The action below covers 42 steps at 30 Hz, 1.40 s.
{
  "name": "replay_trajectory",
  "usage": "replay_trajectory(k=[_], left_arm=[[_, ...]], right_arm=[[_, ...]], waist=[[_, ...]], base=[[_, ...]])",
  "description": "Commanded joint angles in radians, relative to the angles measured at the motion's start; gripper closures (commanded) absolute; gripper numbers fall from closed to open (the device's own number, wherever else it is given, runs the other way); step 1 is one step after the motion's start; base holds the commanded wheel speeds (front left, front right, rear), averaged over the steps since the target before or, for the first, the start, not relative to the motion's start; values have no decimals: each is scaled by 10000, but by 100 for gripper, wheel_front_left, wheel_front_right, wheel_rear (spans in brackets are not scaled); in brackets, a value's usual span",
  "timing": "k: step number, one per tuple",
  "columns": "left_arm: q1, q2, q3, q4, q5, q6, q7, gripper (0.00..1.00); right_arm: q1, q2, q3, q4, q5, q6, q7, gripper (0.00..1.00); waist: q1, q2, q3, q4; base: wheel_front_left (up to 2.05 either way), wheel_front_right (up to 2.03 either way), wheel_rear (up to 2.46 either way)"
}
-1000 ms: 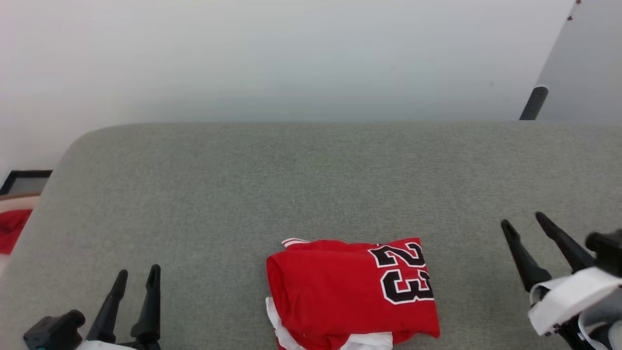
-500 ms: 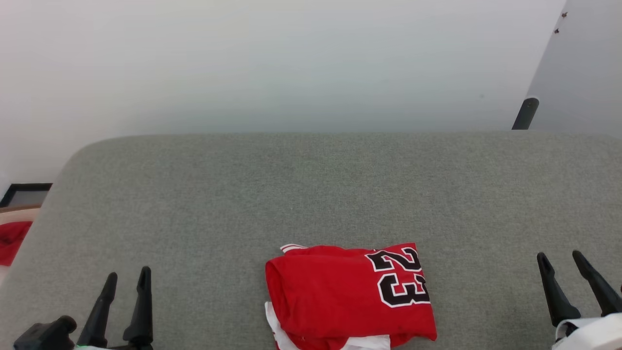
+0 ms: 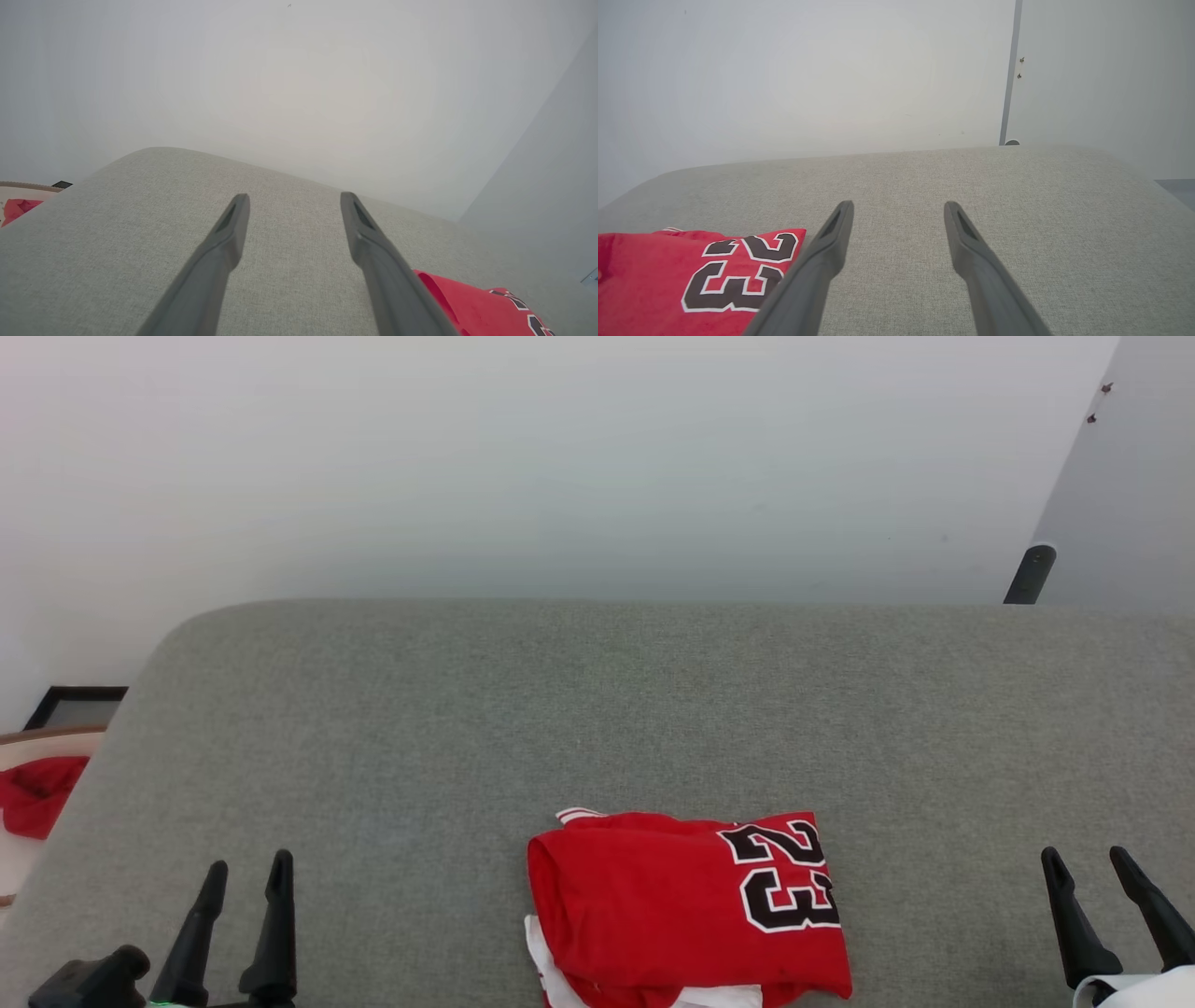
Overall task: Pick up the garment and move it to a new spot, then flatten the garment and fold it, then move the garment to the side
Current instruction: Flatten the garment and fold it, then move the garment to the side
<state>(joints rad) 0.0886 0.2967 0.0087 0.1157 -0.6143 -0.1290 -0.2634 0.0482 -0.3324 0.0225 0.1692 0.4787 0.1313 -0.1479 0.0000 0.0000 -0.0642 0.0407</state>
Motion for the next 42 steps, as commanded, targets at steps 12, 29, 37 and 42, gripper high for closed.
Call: replay_trajectory(k=[12, 29, 37, 42], left_arm=[[88, 45, 4, -97, 37, -28, -3, 0], [110, 177, -222, 15, 25, -27, -3, 0], [43, 153, -350, -1, -82, -27, -2, 0], [-202, 25, -438, -40, -94, -28, -2, 0]], right_arm=[[-126, 84, 345, -90, -103, -11, 239, 0], [-728, 468, 1527, 749, 363, -11, 2168, 0], [-1061, 540, 1338, 1073, 340, -11, 4286, 0], [-1290, 627, 931, 1098, 157, -11, 5541, 0]], waist=[[0, 0, 31, 381], [0, 0, 157, 1799], [0, 0, 505, 2264], [0, 0, 930, 2453]], base=[[0, 0, 0], [0, 0, 0], [0, 0, 0], [0, 0, 0]])
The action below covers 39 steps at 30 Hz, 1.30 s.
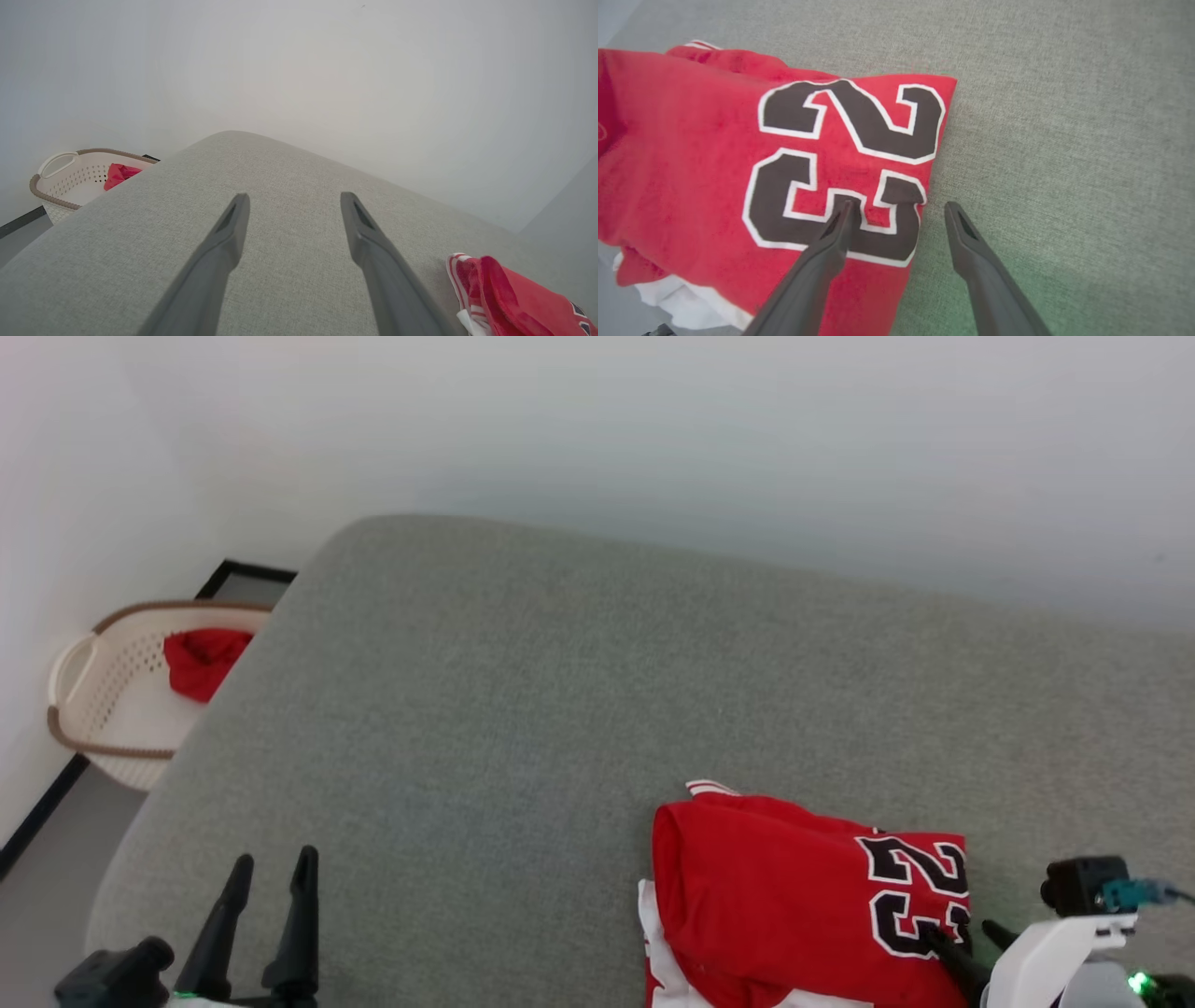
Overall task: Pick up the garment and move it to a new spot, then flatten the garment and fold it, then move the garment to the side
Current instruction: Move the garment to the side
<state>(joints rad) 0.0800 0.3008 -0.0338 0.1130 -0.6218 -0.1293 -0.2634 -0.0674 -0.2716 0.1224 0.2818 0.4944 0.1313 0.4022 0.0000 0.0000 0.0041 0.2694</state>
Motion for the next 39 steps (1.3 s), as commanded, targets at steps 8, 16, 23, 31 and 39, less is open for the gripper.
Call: replay_trajectory(k=[8, 16, 23, 31, 39], left_arm=[[-521, -291, -146, 15, -20, -24, -3, 0], [-787, -436, -194, 82, -101, -22, -2, 0], [-851, -494, -153, 96, -154, -22, -3, 0], [-934, -566, -85, 17, -145, -23, -2, 0], [-1081, -517, -136, -71, -31, -21, -2, 0]], right_arm=[[-707, 342, -817, -4, -51, -11, 1735, 0], [-1044, 979, -1084, 388, 635, -4, 3982, 0], [-1069, 736, -904, -15, 1194, 9, 4826, 100], [-1505, 162, -1307, -535, 1125, -14, 4565, 100], [-2139, -664, -1518, -894, 862, -13, 4358, 100]], waist=[[0, 0, 948, 386], [0, 0, 1340, 540], [0, 0, 1467, 588], [0, 0, 1595, 366], [0, 0, 1745, -163]], base=[[0, 0, 0], [0, 0, 0], [0, 0, 0], [0, 0, 0], [0, 0, 0]])
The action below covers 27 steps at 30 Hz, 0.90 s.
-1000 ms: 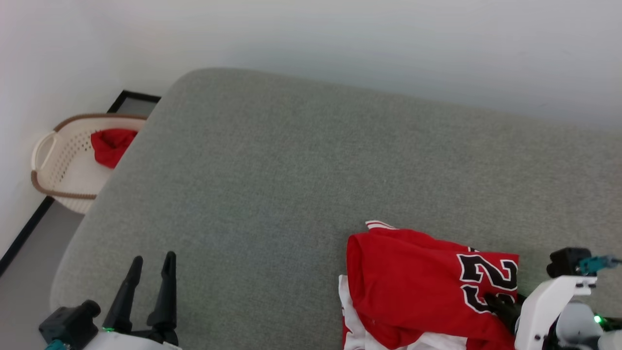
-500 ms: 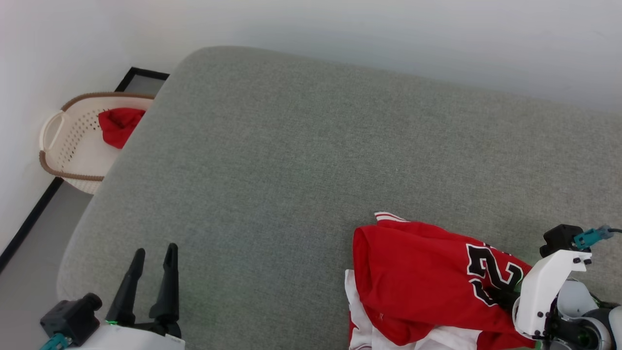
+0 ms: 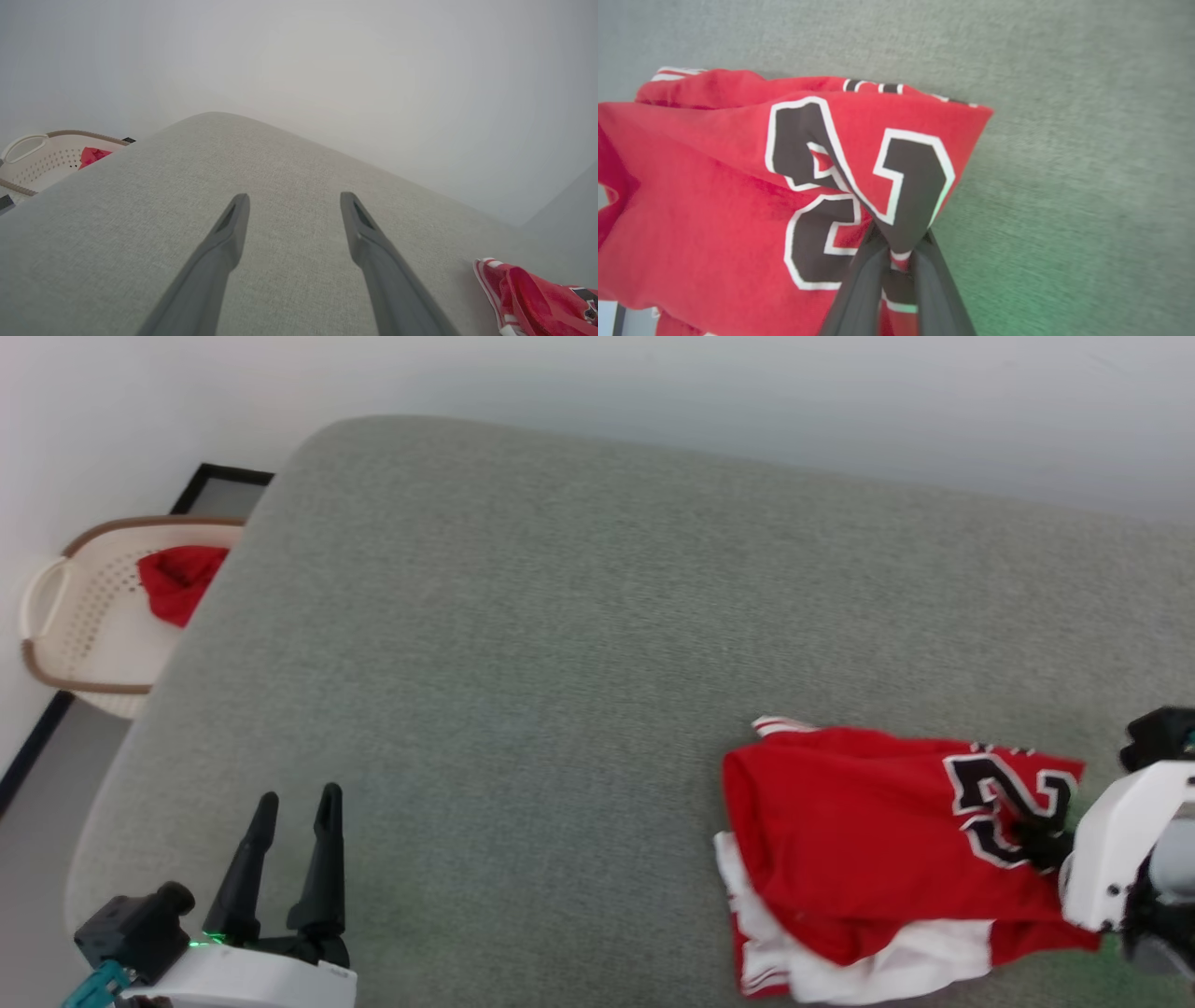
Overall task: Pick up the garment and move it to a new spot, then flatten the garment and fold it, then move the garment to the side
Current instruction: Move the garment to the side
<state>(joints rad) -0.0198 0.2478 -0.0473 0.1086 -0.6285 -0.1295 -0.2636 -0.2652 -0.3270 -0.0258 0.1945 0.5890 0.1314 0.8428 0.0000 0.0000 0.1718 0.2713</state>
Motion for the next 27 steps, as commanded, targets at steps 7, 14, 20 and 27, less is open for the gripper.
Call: replay_trajectory(k=[7, 14, 20, 27], left_arm=[[-349, 30, -112, -162, 157, -12, -1, 0], [-663, 65, -211, -236, 231, -12, 0, 0], [-1000, 120, -357, -311, 245, -12, 0, 0], [-1438, 246, -421, -474, 305, -12, 0, 0]], right_arm=[[-809, -1169, -15, -60, -306, -15, -121, 100], [-1341, -2156, 247, -13, -409, -15, -260, 100], [-1919, -3106, 575, 247, -256, -15, -599, 100], [-2685, -4117, 1014, 718, -175, -15, -1313, 100]], waist=[[0, 0, 247, -723], [0, 0, 494, -1223], [0, 0, 887, -1750], [0, 0, 1529, -2364]], base=[[0, 0, 0], [0, 0, 0], [0, 0, 0], [0, 0, 0]])
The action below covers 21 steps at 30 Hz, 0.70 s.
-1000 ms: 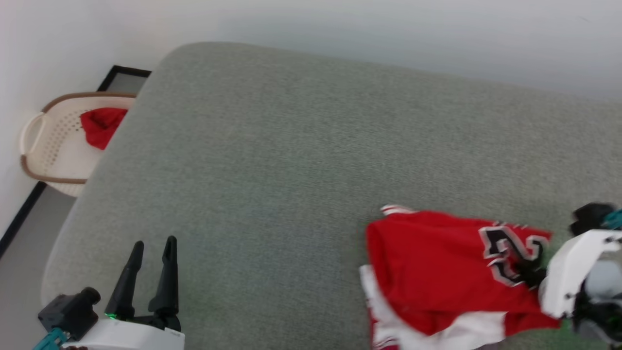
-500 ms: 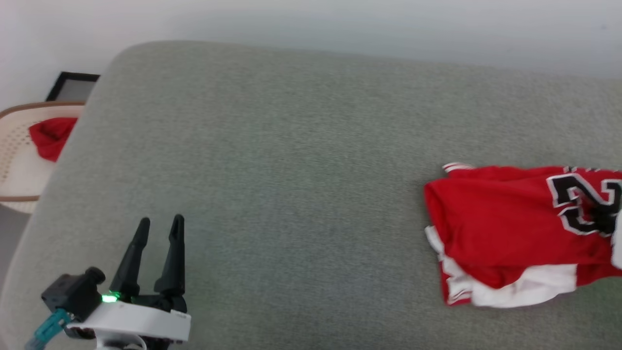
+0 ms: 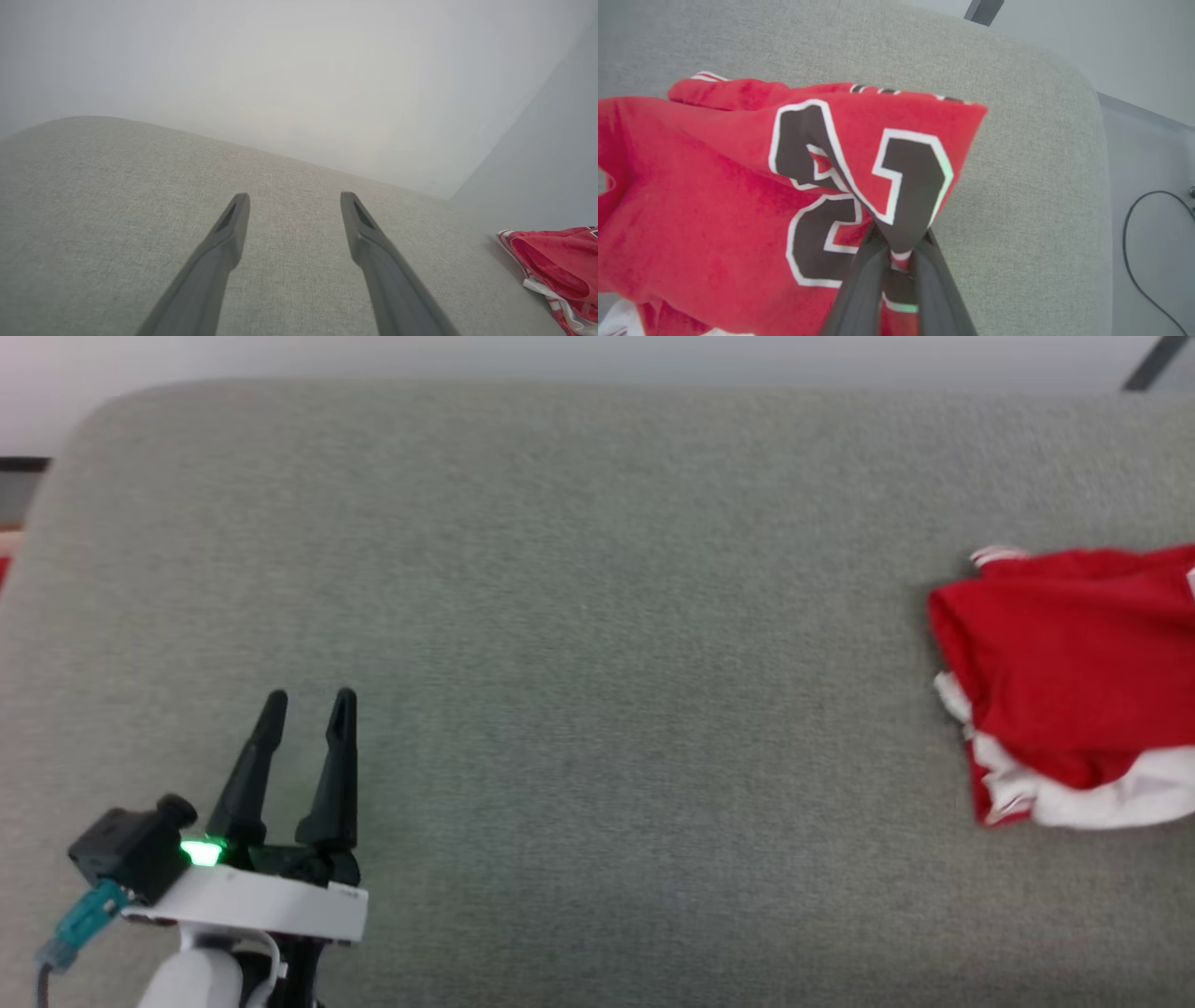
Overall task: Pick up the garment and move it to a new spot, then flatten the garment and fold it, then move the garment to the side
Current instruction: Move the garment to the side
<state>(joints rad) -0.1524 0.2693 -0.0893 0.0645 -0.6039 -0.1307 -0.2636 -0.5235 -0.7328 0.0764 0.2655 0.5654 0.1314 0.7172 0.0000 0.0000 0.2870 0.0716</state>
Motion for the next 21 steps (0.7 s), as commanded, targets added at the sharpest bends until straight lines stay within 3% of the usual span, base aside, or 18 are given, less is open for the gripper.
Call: replay_trajectory(k=[1, 11, 21], left_arm=[[-172, 58, 2, -59, 70, 0, 0, 0], [-727, 323, -41, -220, 141, 0, 0, 0], [-1104, 514, -161, -307, 162, 0, 0, 0]], right_arm=[[-243, -208, 83, 71, 18, -15, -208, 100], [-1482, -1330, 929, 911, -303, -15, -1439, 100], [-2426, -2272, 1318, 1938, -1002, -15, -2460, 100]], waist=[[0, 0, 475, -453], [0, 0, 1326, -1204], [0, 0, 1931, -1444]], base=[[0, 0, 0], [0, 0, 0], [0, 0, 0]])
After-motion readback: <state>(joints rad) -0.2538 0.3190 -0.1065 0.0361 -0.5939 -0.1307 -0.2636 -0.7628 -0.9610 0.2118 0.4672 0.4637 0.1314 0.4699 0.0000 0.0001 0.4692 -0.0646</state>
